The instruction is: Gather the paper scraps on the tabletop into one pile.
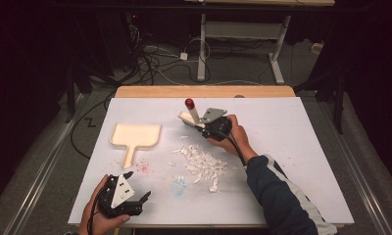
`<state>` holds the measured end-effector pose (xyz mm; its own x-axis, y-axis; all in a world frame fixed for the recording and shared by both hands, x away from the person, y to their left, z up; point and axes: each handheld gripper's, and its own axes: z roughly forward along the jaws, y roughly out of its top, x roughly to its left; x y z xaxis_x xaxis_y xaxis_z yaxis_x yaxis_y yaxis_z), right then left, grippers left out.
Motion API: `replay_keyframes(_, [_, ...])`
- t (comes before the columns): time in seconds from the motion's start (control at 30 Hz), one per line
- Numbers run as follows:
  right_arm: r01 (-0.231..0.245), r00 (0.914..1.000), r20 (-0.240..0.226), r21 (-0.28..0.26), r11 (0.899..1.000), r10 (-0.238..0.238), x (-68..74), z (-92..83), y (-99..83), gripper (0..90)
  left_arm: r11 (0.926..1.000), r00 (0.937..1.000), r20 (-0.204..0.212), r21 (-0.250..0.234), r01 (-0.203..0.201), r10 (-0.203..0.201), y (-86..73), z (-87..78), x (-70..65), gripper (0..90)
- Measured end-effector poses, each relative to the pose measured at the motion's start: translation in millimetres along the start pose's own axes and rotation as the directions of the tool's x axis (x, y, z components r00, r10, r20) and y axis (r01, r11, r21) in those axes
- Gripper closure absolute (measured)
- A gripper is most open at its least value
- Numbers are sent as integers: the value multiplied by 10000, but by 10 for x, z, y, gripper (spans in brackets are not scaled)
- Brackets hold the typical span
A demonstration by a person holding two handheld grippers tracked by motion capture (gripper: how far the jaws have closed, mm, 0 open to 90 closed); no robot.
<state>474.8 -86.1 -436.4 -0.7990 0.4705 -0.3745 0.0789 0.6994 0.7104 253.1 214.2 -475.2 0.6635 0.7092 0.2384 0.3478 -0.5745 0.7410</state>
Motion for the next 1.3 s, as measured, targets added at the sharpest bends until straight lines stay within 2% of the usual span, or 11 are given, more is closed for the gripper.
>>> replay_keyframes(0.13, [646, 9959, -638, -12, 9979, -645, 151, 44, 37, 681, 9996, 9998, -6, 198, -215, 215, 0, -11, -29, 162])
replay_keyframes(0.23, [831, 9861, -1394, -590, 9948, -907, 211, -27, 5, 681, 9998, 9999, 42, 104, -144, 143, -8, -29, -32, 162])
replay_keyframes(0.33, [1120, 9682, -2131, -994, 9887, -1310, 281, -121, -36, 680, 10000, 9999, 122, 58, -25, 24, -19, -15, -32, 162])
replay_keyframes(0.5, [1420, 9235, -3351, -1538, 9778, -1868, 382, -337, -100, 681, 9996, 9996, 138, 145, -233, 231, -9, -28, -40, 162])
replay_keyframes(0.63, [1681, 8982, -3767, -1818, 9689, -2266, 468, -530, -156, 682, 9995, 9994, 179, 109, -310, 308, -4, -36, -55, 162])
replay_keyframes(0.67, [1717, 8980, -3749, -1835, 9679, -2303, 485, -558, -164, 682, 9993, 9992, 205, 103, -355, 353, -2, -41, -60, 162])
replay_keyframes(0.73, [1883, 9046, -3489, -1879, 9640, -2447, 524, -638, -185, 683, 9992, 9991, 195, 121, -387, 384, 0, -43, -63, 162])
replay_keyframes(0.87, [1661, 9383, -2686, -2026, 9651, -2178, 513, -797, -201, 682, 9989, 9989, 190, 174, -443, 439, 2, -40, -76, 162])
replay_keyframes(1.07, [466, 9832, -1629, -2119, 9762, -823, 340, -1106, -257, 682, 9986, 9988, 111, 208, -484, 481, 0, -66, -97, 162])
replay_keyframes(1.17, [-183, 9943, -1070, -1767, 9841, -7, 261, -1280, -311, 682, 9984, 9986, 109, 219, -515, 513, 2, -71, -101, 162])
replay_keyframes(1.3, [-1028, 9947, -218, -1093, 9887, 1010, 225, -1457, -437, 683, 9984, 9986, 148, 224, -512, 509, 5, -60, -106, 162])
